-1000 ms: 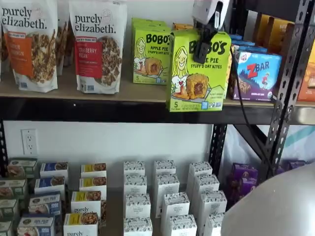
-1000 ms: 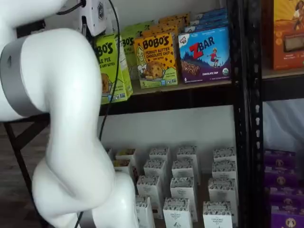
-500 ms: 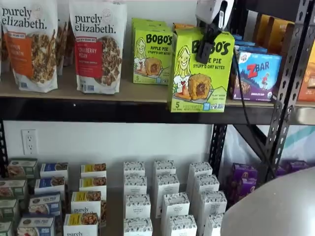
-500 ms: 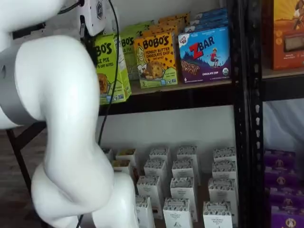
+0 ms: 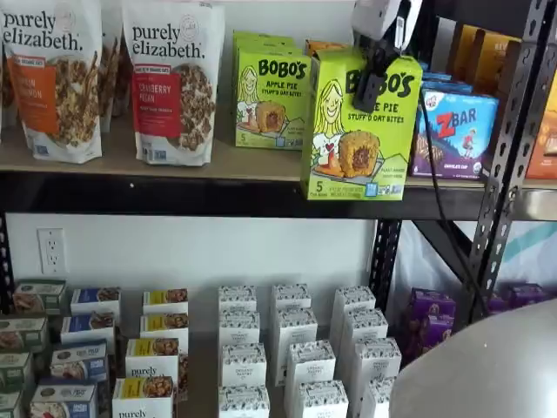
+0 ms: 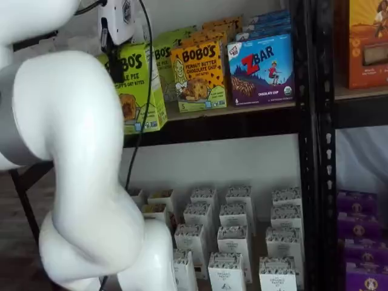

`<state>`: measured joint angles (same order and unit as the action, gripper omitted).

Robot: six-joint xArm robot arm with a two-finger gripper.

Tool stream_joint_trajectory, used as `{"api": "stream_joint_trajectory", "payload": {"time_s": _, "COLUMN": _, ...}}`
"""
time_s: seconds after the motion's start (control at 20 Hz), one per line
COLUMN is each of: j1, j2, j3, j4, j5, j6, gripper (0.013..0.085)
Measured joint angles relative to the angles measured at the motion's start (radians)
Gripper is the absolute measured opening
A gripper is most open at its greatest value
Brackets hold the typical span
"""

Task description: Pick the green box on the top shelf, the fourth from the left

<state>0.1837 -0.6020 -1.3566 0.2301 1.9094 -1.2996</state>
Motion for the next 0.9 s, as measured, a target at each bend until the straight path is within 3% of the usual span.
{"api": "stream_joint_trajectory", "payload": {"time_s": 0.9, "j1": -0.039, "j2": -0.087, "j3": 0.107, "j4": 0.006, "j5": -0.01, "j6": -0.04, "gripper": 0.029}}
